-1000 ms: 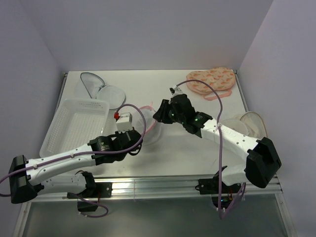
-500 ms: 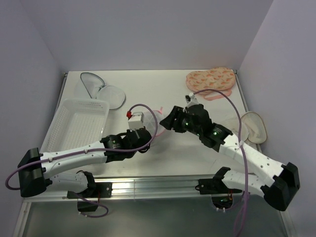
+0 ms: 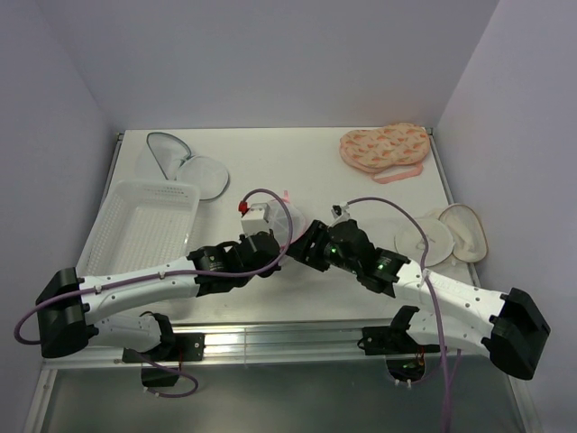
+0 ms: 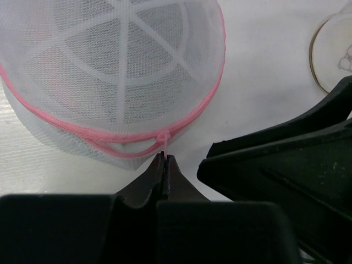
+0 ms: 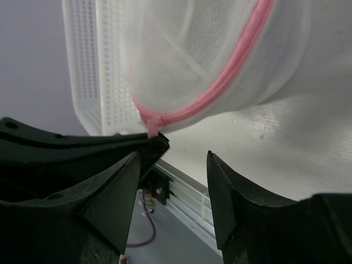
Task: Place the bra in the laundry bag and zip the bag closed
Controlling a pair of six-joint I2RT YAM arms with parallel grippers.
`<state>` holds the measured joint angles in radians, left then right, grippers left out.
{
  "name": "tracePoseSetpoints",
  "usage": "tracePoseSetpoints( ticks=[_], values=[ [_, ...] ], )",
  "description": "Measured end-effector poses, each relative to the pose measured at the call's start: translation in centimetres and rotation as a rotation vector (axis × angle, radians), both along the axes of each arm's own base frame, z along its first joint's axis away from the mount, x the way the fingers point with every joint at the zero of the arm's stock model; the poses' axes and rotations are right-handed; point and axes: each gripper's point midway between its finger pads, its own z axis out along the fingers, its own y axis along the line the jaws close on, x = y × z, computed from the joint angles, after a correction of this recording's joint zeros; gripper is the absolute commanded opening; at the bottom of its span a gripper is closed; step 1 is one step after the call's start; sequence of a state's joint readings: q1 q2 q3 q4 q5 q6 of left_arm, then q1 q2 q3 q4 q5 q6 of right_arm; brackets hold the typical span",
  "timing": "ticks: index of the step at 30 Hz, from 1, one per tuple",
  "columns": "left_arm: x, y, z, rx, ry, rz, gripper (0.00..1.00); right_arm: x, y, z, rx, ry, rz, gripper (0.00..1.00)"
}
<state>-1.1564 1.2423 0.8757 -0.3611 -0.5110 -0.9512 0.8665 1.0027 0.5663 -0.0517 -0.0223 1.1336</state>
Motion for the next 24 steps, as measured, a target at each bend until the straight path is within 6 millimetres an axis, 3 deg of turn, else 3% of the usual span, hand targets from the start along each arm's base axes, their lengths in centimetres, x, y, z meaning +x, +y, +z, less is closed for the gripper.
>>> tracePoseSetpoints(
  ticks=[4,16,24],
  values=[
    [0.0,-0.2,0.1,-0.006,-0.002,-0.009,0.00,0.9,0.2,0.6,0.050,-0.002,-0.057,0.56],
    [-0.3,-0.3,0.8,-0.030,-0.010,-0.027,0.00,3.1,0.2,-1.0,0.058,0.038,-0.152,0.50],
    [-1.0,0.7,1.1,-0.056,-0.015,-0.029,0.00,5.1,-0.9,-1.5,0.053,0.039,-0.216,0.20]
  ],
)
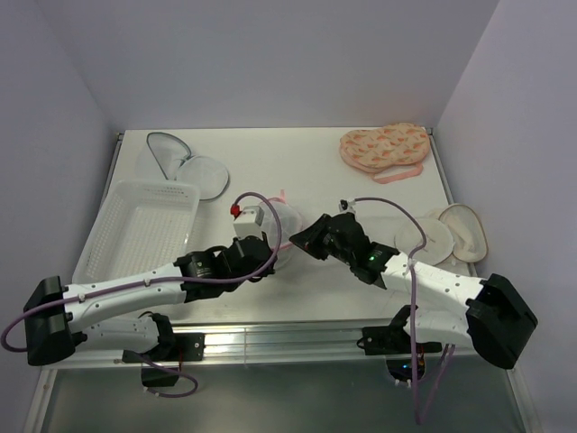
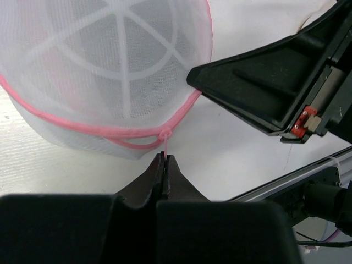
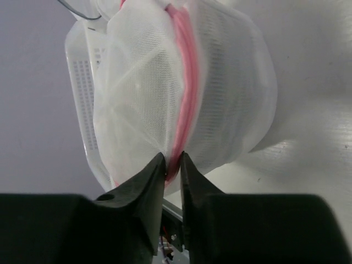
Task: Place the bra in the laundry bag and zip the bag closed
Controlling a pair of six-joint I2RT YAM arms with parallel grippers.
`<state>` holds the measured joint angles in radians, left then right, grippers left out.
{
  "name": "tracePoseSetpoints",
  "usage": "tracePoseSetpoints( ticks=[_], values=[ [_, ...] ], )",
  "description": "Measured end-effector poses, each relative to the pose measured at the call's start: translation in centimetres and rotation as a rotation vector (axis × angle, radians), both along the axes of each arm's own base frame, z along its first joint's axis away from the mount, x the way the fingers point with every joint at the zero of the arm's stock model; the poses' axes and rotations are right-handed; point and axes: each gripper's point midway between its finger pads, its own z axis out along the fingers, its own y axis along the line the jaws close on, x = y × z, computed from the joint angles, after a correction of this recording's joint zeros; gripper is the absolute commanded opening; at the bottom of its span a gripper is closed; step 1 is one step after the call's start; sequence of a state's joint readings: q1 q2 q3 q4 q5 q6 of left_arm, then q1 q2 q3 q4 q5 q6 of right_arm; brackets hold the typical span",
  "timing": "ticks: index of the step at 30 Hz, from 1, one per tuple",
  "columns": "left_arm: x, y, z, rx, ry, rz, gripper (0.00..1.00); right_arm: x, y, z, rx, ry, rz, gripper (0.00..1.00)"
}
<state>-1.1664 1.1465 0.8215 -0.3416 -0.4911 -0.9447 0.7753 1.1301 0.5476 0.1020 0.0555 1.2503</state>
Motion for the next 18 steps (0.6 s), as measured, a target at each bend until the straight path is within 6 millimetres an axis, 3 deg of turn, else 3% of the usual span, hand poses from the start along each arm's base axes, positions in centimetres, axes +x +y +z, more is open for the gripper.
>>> tracePoseSetpoints(
  ticks=[2,7,13,18],
  values=[
    [-0.1,0.2,-0.2,0.002,0.004,0.002,0.00,0.3,-0.1,-0.3,-0.003,0.004,-0.001,0.14],
    [-0.4,1.3,-0.8,0.019,0.019,0.020,0.00,1.3,-0.8,-1.4,-0.033,0.017,0.005,0.08],
    [0.0,3.6,-0.6,0.039,0.021,0.086,0.00,3.4,-1.5,-2.1,-0.080,0.016,0.077,0.06],
    [1.0,6.2,0.2,0.036,0.018,0.163,0.00,5.7,-0.7,-1.3,-0.106,-0.014,0.186,0.05]
  ],
)
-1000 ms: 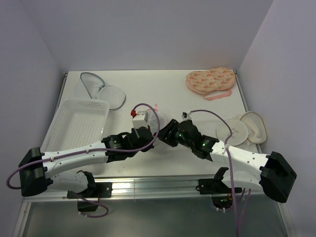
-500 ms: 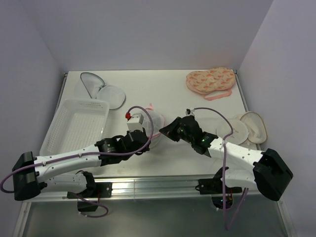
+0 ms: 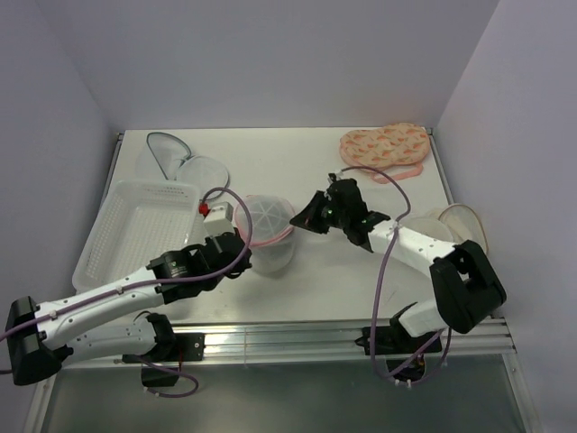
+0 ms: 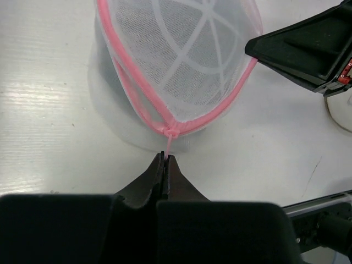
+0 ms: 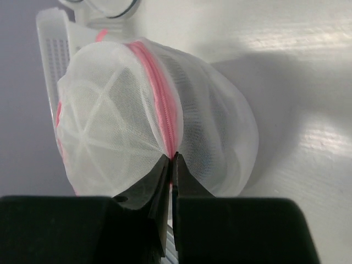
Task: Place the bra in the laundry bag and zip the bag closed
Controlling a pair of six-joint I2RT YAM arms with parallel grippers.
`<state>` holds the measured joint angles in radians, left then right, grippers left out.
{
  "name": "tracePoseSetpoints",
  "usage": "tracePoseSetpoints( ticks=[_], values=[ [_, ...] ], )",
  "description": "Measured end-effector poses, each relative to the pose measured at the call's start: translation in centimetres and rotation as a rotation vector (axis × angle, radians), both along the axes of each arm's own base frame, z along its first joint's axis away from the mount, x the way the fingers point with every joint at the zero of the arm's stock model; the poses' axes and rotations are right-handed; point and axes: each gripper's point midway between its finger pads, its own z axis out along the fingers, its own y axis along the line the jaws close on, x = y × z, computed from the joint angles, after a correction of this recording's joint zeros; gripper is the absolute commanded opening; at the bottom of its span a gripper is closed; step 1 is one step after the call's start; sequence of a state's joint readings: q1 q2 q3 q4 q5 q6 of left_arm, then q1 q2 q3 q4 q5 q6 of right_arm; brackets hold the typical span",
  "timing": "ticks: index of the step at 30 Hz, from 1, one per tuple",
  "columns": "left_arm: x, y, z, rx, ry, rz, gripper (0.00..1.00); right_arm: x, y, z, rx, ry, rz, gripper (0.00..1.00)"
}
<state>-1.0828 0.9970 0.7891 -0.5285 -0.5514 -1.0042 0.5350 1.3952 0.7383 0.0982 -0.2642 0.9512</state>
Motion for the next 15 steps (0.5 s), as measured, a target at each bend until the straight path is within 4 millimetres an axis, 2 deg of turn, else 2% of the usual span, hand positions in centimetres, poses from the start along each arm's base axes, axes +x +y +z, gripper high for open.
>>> tracePoseSetpoints(
  ticks=[7,11,15],
  values=[
    [0.4,2.0,1.2,-0.015,-0.021,0.053,0.00,2.4,2.7,3.4,-0.027,-0.088,0.164,0.08],
    [0.4,1.5,1.4,-0.029,-0.025,0.033,0.00,3.6,3.5,4.8,-0.054,-0.115,0.214,0.21],
    [0.2,-0.1,1.0,-0.034,-0.017,-0.020,0.00,5.2,3.4,5.7,-0.098,-0.142,0.206,0.38]
  ],
)
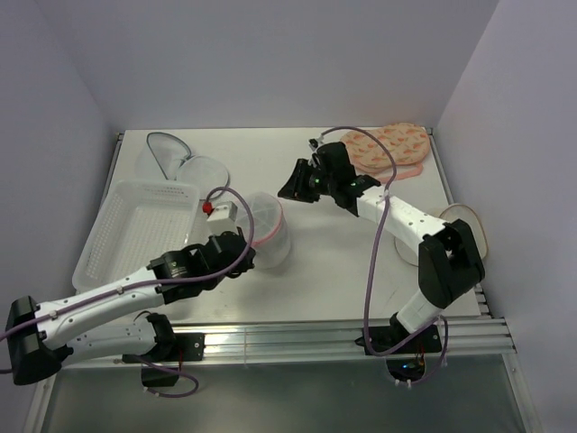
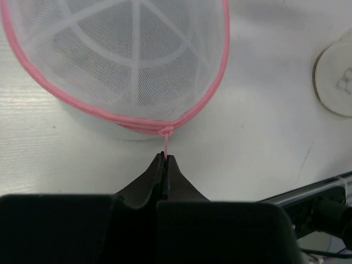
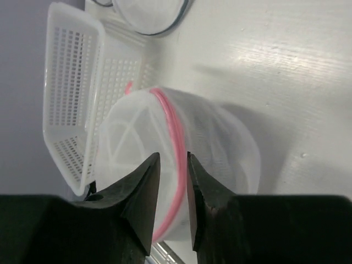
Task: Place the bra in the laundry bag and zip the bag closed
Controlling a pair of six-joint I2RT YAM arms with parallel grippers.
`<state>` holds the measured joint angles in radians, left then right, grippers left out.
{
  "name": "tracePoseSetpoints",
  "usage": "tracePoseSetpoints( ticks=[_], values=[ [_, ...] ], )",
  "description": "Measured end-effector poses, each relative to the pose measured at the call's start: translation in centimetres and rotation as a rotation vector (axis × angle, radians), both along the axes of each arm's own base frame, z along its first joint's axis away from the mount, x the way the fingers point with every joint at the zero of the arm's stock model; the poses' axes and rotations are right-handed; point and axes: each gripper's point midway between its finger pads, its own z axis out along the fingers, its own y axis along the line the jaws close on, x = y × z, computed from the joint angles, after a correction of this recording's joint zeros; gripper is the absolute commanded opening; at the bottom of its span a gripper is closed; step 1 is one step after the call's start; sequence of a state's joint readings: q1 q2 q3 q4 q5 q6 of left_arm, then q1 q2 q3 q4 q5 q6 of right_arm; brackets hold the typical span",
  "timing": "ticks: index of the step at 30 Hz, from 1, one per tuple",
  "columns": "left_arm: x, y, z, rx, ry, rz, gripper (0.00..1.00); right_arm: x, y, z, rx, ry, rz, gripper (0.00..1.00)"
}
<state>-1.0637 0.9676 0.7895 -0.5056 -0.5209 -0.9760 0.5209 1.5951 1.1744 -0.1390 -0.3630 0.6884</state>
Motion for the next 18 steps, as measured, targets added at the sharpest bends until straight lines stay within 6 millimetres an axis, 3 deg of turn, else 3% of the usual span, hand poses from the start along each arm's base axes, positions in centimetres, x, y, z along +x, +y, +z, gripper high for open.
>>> tracePoseSetpoints(
  ticks=[4,9,14,18],
  values=[
    [-0.6,-2.6,-1.3,0.015,0.020,-0.081,0.00,0.4,-1.1,-0.2,-0.041,0.000,-0.029,0.55],
    [-0.4,-5.0,-1.5,-0.001,0.024,-0.129,0.00,-1.0,-2.6,0.0,-0.080,0.022,-0.053,0.57],
    [0.1,-6.6,-0.6,-0.033,0.005,-0.145,0.00,-4.9,-4.5,1.4,-0.027,0.009,-0.075,0.58],
    [0.4,-7.2,-0.6,-0.041,-0.002,-0.152,0.00,-8.8,-5.1,0.2,0.048,0.052,-0.097,0.58]
  ],
)
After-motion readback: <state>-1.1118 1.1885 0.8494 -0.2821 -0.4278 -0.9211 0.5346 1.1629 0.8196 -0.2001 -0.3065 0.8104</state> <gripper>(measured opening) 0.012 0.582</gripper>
